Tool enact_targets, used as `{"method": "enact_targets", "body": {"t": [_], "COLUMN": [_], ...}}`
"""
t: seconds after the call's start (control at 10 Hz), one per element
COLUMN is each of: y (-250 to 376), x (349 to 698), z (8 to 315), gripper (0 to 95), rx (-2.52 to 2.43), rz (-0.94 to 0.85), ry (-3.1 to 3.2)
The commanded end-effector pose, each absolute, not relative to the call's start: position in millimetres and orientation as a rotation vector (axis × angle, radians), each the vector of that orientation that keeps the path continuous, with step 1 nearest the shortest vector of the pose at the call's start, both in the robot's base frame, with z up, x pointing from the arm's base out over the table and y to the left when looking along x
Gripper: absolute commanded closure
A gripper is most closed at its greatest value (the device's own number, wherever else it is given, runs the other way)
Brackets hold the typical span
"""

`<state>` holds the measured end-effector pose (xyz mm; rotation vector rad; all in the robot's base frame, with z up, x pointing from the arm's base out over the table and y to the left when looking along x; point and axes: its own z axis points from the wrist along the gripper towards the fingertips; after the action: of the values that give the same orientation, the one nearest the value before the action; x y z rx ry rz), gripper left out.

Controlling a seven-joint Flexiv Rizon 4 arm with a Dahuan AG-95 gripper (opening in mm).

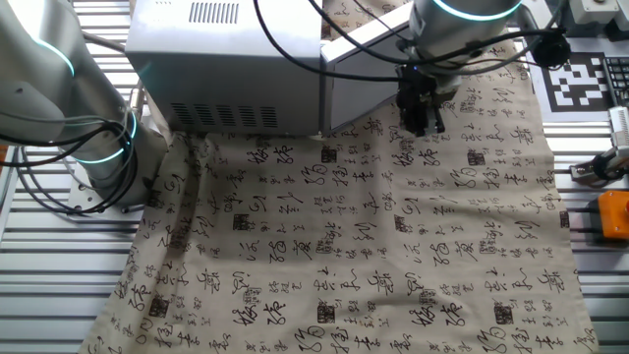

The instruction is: Close the microwave door

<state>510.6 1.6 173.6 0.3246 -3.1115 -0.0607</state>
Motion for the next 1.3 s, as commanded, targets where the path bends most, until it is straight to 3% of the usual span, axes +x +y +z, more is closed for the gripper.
{"method": "enact_targets", "body": {"t": [0.1, 0.7, 1.3], "y": [1.5, 1.5, 1.5], "x": [510.1, 510.1, 510.1], "z": [173.8, 173.8, 173.8], "gripper": [95.0, 95.0, 95.0], "rx": [0.326, 0.452, 0.476], "rz": [-0.060, -0.187, -0.173], "ry": [-3.108, -3.069, -3.048]}}
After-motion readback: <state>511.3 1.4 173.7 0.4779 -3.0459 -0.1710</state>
